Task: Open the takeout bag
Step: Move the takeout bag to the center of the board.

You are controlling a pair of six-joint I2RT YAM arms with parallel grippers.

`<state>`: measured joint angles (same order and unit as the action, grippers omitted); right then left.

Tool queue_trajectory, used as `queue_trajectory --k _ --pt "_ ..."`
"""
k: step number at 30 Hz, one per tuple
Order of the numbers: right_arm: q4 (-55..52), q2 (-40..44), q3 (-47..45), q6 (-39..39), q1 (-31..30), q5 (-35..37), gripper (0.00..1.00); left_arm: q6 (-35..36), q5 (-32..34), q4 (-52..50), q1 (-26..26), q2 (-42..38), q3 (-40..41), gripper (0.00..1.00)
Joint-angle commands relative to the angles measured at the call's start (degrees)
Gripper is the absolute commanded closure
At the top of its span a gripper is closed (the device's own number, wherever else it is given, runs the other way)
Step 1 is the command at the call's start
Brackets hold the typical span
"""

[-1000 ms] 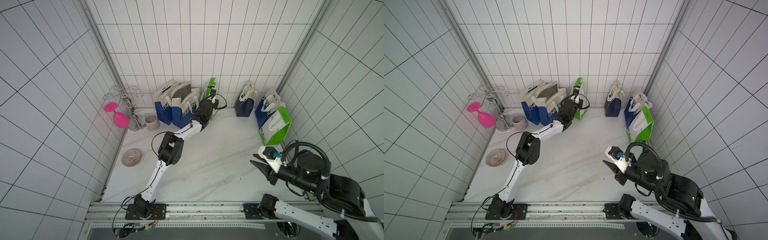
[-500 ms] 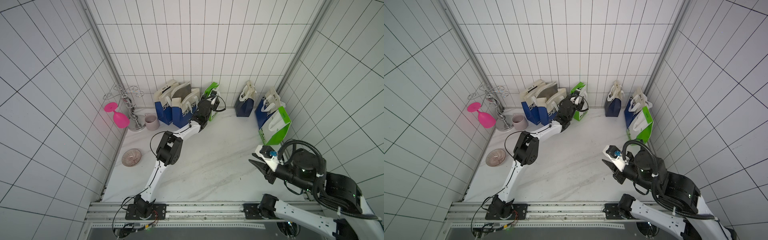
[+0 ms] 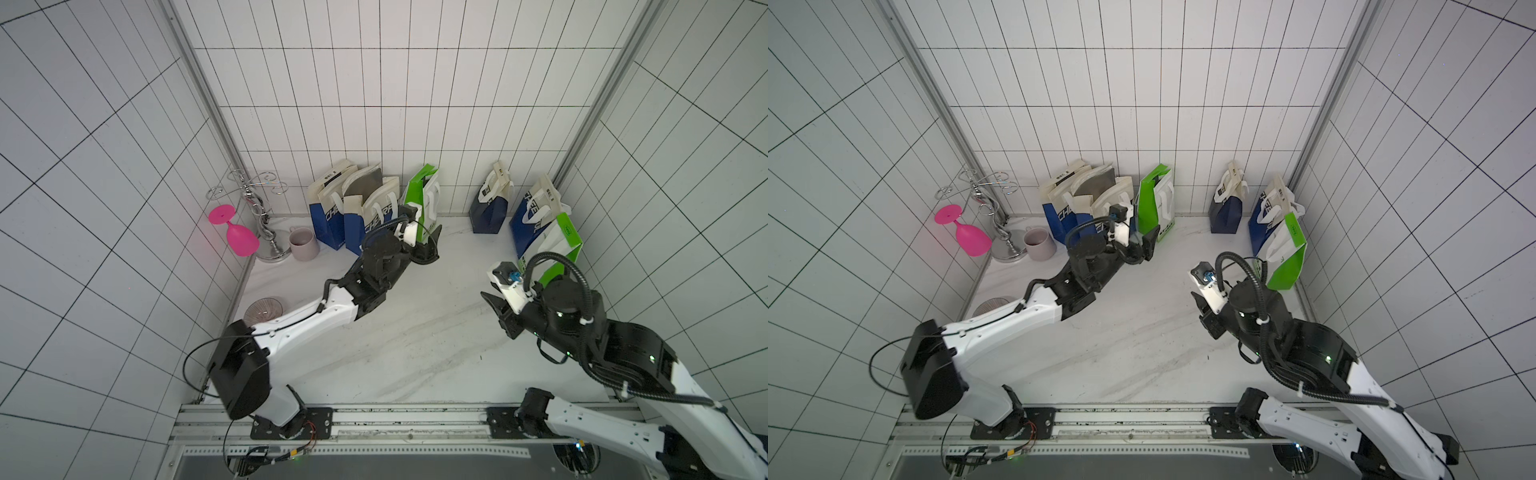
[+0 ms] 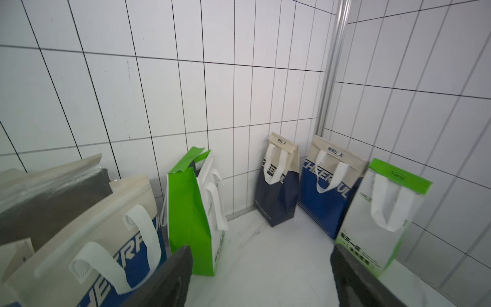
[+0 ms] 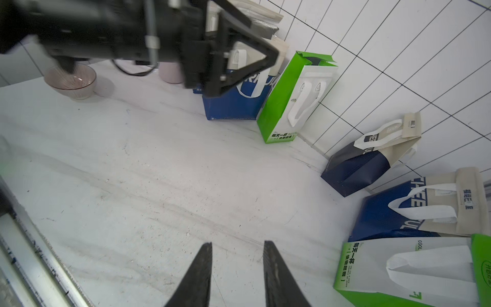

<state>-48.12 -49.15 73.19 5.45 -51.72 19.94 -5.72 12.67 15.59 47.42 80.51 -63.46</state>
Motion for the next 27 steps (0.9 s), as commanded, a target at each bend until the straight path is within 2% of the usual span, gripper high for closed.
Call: queue_trajectory --k 1,5,12,18,23,27 --pt "9.36 -6.92 0.86 -3.08 6.47 2.58 0.65 -11.23 -5.95 -8.05 0.27 -8.02 10.36 0.18" --pt "17.06 -15.02 2.42 -7.58 17.2 -1.09 0.64 -15.19 -7.95 -18.4 2.05 -20.21 18.02 0.19" --pt "27.24 -33.46 9.41 -16.47 36.7 -8.96 0.63 -15.31 -8.97 -35.3 3.12 -36.3 22.48 0.21" --pt "28.72 -49.74 20.67 -20.28 45.01 -10.25 0.57 -14.32 -8.0 -37.13 3.12 -44.36 26.85 0.21" --pt "30.76 -60.76 30.09 -22.09 49.9 -14.13 0.53 -13.84 -8.28 -37.68 3.12 -45.62 29.07 0.21" --pt "30.82 -68.01 38.25 -20.28 51.69 -16.96 0.51 -14.13 -10.25 -38.36 3.2 -45.08 29.24 0.22"
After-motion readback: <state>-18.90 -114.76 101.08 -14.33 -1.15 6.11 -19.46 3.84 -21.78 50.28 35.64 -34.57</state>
